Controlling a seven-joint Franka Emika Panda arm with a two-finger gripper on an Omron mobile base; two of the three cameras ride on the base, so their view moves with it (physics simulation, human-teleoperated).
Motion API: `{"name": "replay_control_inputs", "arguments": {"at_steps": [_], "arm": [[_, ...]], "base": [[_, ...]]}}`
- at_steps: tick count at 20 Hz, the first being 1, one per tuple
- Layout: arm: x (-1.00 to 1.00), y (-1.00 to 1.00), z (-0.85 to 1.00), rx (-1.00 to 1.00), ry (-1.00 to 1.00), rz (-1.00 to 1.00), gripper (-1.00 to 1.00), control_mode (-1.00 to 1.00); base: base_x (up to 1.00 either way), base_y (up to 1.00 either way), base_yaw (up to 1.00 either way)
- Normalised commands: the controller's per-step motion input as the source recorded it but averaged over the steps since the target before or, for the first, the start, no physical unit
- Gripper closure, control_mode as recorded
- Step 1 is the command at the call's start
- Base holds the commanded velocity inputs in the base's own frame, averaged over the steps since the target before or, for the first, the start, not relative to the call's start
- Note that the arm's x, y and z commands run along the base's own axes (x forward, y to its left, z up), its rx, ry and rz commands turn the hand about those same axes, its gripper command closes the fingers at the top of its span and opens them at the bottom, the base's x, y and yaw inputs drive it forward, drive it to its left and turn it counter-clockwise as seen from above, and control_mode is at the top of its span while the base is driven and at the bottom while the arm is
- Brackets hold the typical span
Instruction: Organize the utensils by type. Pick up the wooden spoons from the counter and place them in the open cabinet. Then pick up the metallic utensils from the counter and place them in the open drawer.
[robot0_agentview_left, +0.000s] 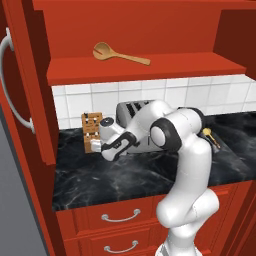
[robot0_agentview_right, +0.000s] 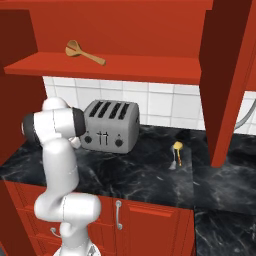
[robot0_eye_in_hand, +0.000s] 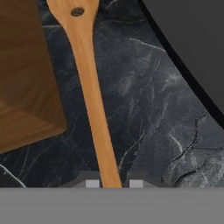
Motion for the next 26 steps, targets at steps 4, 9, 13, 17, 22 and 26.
{"name": "replay_control_inputs", "arguments": {"at_steps": [4,9,13,17,22,26], "arm": [[-0.28,0.0,0.43,0.0,-0.1,0.04,1.0,-1.0],[-0.54,0.0,0.51,0.0,-0.06,0.02,1.0,-1.0],[-0.79,0.0,0.52,0.0,0.0,0.02,1.0,-1.0],[-1.0,0.0,0.62,0.0,0.0,0.0,1.0,-1.0],[-0.86,-0.01,0.79,-0.03,0.0,0.08,1.0,-1.0],[-0.85,-0.13,0.82,-0.05,0.0,0.1,1.0,-1.0]], "base": [[0.0,0.0,0.0],[0.0,0.0,0.0],[0.0,0.0,0.0],[0.0,0.0,0.0],[0.0,0.0,0.0],[0.0,0.0,0.0]]}}
